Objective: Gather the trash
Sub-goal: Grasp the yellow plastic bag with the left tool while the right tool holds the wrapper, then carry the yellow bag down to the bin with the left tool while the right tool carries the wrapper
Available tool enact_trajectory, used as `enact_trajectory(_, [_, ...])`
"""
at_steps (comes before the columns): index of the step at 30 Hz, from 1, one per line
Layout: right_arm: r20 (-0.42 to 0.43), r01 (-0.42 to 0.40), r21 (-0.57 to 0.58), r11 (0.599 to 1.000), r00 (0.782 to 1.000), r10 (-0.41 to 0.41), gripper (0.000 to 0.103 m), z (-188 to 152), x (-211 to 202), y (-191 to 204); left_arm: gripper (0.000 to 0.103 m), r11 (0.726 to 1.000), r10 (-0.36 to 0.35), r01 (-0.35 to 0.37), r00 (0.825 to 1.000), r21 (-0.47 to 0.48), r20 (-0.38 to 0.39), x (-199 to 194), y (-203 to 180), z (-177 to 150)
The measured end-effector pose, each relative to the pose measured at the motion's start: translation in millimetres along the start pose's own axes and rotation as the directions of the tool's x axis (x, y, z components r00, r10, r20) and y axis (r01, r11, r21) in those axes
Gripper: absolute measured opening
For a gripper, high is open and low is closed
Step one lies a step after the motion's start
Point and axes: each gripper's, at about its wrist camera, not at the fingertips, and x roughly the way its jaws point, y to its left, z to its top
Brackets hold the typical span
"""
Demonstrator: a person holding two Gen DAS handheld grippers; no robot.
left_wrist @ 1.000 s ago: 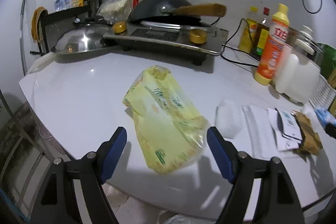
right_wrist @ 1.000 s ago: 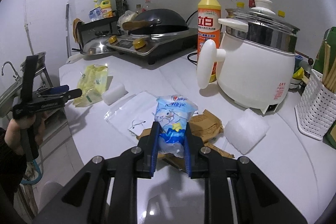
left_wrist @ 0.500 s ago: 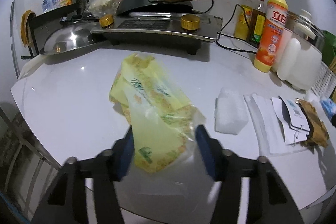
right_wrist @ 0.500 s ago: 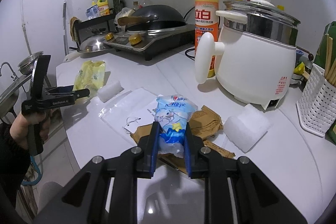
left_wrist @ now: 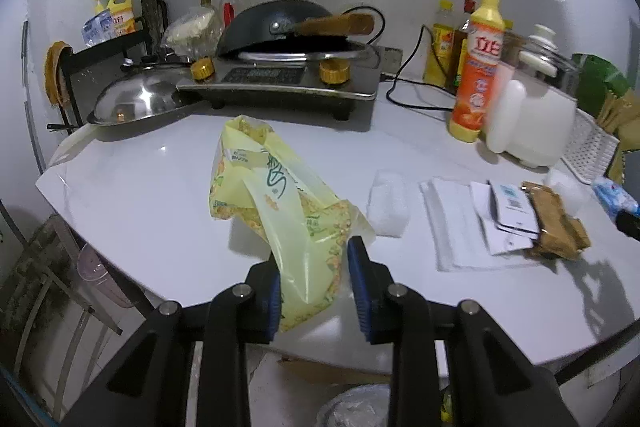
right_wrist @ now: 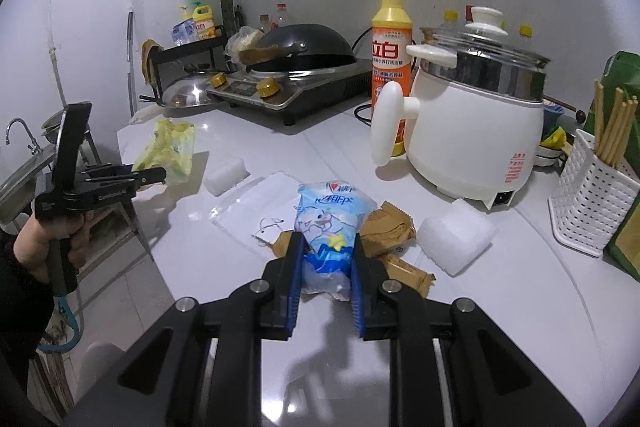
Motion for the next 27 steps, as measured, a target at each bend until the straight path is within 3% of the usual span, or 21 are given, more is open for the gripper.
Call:
enact_trajectory(14, [0.011,-0.013,-0.02,1.0,1.0,0.014,0.019,-20,-46,17,0.029,0.998,-0.049,0.049,0.999,0.033,0.022,-73,-29,-36])
enact_trajectory(27, [0.003,-0.039,-0.061,0.997,0.999,0.039,0.019,-42,-75,41,0.029,0.994,-0.1,0.1,0.995,0.035,0.009,-110,-55,-82])
